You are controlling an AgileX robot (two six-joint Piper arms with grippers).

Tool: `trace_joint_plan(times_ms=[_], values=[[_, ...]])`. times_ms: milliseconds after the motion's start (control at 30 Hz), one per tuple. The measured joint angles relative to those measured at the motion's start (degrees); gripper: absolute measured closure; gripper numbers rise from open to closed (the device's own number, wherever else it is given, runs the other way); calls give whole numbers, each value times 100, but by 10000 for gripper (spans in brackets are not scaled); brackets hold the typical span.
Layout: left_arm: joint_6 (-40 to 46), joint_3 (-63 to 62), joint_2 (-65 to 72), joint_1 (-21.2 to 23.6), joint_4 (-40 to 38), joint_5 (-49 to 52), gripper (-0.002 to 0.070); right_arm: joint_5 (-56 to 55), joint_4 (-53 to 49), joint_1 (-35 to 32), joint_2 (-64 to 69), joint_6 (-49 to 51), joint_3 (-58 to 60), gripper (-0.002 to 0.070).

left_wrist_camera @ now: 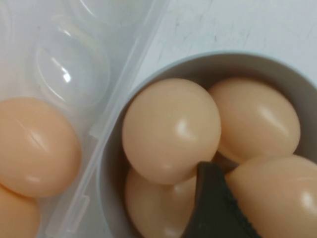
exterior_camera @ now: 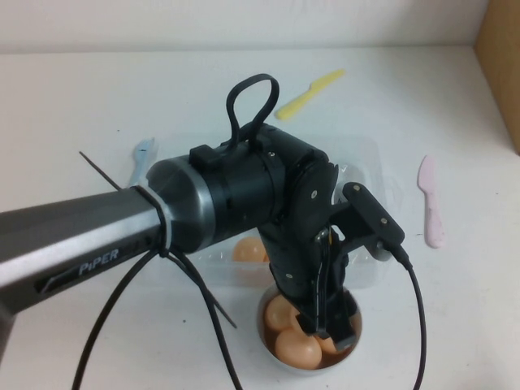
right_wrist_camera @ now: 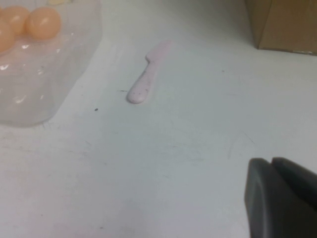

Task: Take an egg out of the egg box
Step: Place the egg in the bowl

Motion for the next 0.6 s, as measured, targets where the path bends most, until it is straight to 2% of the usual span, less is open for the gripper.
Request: trace_joint_plan(times_ms=[100,333,600], values=[[26,0,13,0,0,-13,312,0,0,0,0,0,0,694],[36,9,16,0,11,-13,231,0,0,0,0,0,0,694],[-273,9,-475,0,365,29,224,0,8,0,0,0,0,694]])
